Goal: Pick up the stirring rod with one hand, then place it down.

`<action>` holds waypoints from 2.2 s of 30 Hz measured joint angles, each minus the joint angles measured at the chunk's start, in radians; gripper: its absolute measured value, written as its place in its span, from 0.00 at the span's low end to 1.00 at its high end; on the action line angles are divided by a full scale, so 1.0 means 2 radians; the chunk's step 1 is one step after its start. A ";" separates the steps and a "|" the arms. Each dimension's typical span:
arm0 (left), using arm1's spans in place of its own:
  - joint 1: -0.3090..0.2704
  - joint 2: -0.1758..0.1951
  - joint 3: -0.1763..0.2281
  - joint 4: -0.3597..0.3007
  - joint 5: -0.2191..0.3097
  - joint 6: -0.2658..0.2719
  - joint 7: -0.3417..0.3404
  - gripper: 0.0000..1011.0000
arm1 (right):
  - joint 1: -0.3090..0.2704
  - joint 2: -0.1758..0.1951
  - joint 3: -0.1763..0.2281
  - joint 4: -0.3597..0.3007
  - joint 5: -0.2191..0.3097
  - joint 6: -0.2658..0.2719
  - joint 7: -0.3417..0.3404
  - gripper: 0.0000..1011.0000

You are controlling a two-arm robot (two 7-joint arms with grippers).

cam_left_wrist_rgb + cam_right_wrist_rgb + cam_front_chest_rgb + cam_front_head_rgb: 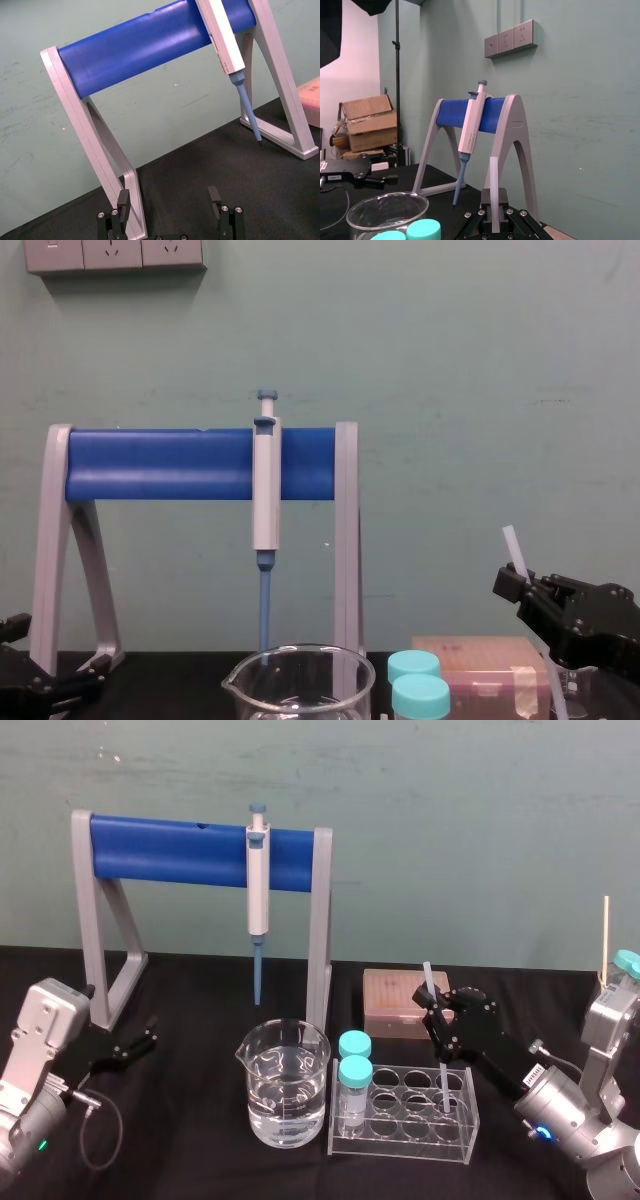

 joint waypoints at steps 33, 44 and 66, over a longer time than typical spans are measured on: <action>0.000 0.000 0.000 0.000 0.000 0.000 0.000 0.99 | 0.000 0.000 0.000 0.000 0.000 0.000 0.001 0.81; 0.000 0.000 0.000 0.000 0.000 0.000 0.000 0.99 | 0.000 0.000 0.000 0.000 0.000 0.000 0.001 0.99; 0.000 0.000 0.000 0.000 0.000 0.000 0.000 0.99 | -0.048 -0.007 0.059 -0.087 -0.050 -0.002 -0.132 0.99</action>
